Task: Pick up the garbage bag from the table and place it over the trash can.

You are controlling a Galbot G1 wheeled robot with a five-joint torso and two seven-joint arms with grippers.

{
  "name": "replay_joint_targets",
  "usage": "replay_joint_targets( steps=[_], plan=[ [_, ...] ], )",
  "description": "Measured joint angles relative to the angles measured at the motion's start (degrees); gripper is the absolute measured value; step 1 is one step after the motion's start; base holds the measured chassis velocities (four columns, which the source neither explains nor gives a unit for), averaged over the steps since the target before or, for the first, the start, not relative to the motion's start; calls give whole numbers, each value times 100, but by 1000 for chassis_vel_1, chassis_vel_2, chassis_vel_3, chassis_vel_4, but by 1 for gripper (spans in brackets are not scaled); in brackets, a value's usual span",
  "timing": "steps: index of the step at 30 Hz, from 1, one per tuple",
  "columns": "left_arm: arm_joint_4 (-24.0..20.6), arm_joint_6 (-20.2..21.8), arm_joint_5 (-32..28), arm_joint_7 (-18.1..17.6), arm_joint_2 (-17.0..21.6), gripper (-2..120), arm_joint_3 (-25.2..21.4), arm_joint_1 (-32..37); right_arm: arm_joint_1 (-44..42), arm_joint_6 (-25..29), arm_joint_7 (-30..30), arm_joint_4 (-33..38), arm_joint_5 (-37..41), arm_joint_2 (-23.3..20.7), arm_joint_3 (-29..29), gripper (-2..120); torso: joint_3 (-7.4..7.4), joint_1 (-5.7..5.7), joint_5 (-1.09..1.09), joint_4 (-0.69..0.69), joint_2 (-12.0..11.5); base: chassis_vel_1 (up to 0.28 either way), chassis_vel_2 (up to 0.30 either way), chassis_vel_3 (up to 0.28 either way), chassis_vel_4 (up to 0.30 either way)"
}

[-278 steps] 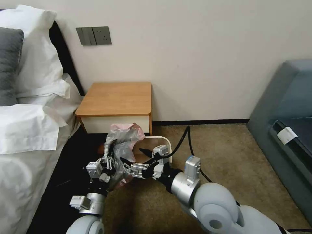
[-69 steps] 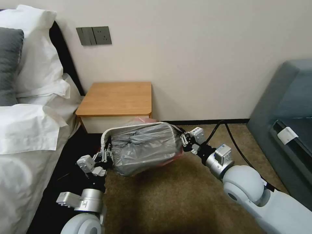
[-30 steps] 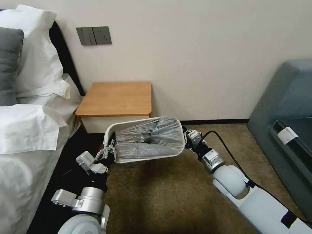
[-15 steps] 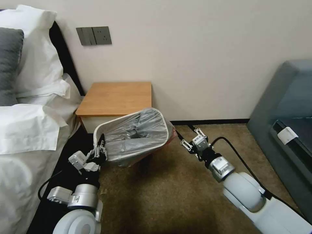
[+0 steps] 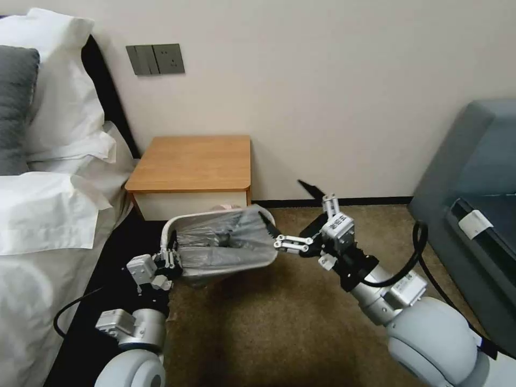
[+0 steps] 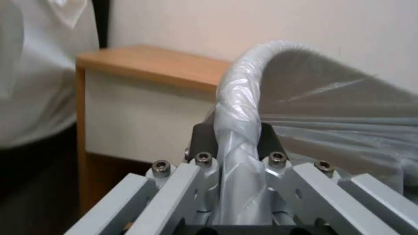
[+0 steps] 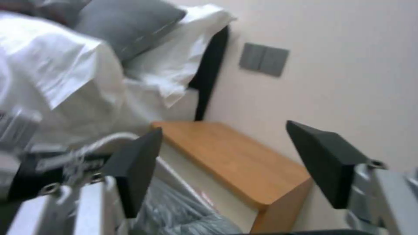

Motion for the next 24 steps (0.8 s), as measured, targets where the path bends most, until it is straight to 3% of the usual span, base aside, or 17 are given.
replay_joint_targets(
  steps=[6,9,10,13,14,18,21,24],
  plan=[
    [-72,-13,589,-7,-2,7,27,13,853,-474,-356,-149,218,-358,-646,56,1,0,0,1,0,0,0,0,0],
    [-46,-14,719,-5,-35,7,48,-55,2032,-878,-398,-475,493,-351,-1684,41,0,0,1,0,0,0,0,0,0],
    [-46,-14,719,-5,-35,7,48,-55,2032,-878,-398,-475,493,-351,-1684,41,0,0,1,0,0,0,0,0,0],
    [56,2,746,4,-59,7,42,-124,2921,-1225,-325,-865,631,-57,-2516,28,1,0,-1,2,0,0,0,0,0],
    [56,2,746,4,-59,7,42,-124,2921,-1225,-325,-865,631,-57,-2516,28,1,0,-1,2,0,0,0,0,0],
    [132,19,761,20,-92,7,-2,-163,3522,-1605,-417,-1487,541,374,-3302,8,1,0,0,0,0,0,0,0,0],
    [170,27,763,25,-111,7,-5,-192,3741,-1746,-444,-1740,485,560,-3579,0,1,0,0,1,0,0,0,0,0],
    [214,28,782,25,-143,7,-12,-225,4020,-1858,-470,-2033,470,771,-3888,0,1,0,-1,0,0,0,0,0,0]
  ],
)
